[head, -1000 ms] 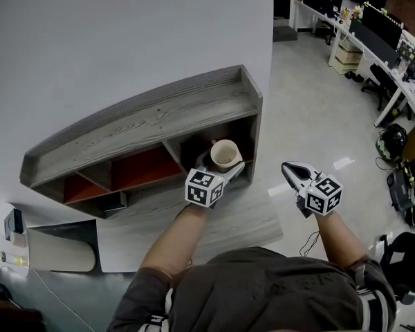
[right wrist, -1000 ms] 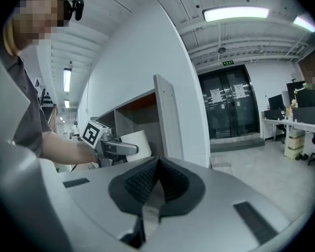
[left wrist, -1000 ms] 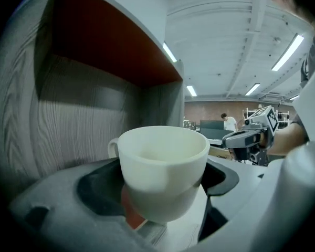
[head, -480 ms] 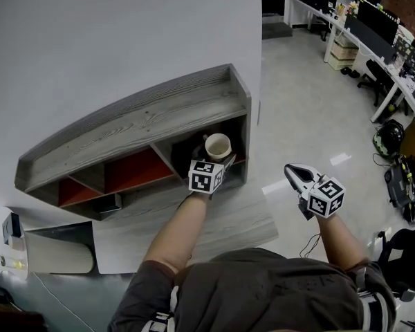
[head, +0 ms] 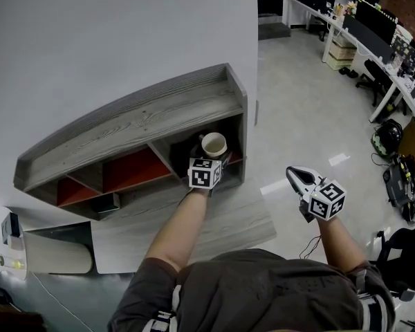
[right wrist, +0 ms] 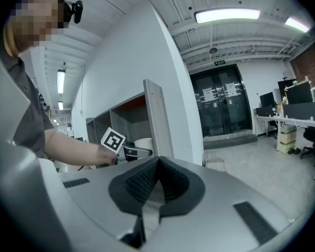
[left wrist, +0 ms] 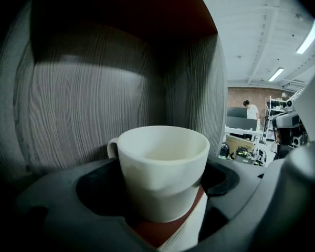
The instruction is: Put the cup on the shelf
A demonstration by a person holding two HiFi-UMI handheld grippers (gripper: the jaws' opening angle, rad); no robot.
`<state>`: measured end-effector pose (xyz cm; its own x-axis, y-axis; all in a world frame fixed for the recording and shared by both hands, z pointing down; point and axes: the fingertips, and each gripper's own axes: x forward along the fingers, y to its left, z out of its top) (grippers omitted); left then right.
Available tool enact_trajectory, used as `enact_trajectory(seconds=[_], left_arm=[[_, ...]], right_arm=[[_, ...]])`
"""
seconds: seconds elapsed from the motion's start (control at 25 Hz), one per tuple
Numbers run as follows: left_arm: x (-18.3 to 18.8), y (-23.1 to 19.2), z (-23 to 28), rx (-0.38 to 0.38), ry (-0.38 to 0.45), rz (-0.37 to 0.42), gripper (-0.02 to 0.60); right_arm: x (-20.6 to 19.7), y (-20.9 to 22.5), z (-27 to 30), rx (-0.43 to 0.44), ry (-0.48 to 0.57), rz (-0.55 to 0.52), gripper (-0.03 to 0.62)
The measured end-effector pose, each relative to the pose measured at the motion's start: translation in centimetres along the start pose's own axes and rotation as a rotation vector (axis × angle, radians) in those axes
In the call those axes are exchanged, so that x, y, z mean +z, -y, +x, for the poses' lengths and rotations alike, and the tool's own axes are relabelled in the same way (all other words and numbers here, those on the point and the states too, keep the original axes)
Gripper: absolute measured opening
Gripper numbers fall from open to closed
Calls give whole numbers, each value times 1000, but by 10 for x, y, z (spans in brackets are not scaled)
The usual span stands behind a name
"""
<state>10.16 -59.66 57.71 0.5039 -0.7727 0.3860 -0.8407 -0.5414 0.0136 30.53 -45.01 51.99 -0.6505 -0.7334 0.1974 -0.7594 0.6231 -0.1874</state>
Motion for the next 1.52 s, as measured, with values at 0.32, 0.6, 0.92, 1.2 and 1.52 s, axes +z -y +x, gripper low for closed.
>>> enact_trajectory(seconds=[0.32,0.6,0.92,1.2,1.52], left_arm=[[0,-3,-10,8,33,-33,413],[2,1,-29,7,59,-50,417],[-4,19,-82,-17,81,-81,417],[-6,27,-153,-92,134,-106,417],[-7,-16,-253,-152,237,-114,414]], right_arm=[[2,-12,0,16,4,-10,-8],[2,-23,0,34,2,-16,-8],[6,-50,12,85,8,-38,-8],[9,-95,40,147,2,-64,-8],[15,-174,86,177,0,-100,-8]])
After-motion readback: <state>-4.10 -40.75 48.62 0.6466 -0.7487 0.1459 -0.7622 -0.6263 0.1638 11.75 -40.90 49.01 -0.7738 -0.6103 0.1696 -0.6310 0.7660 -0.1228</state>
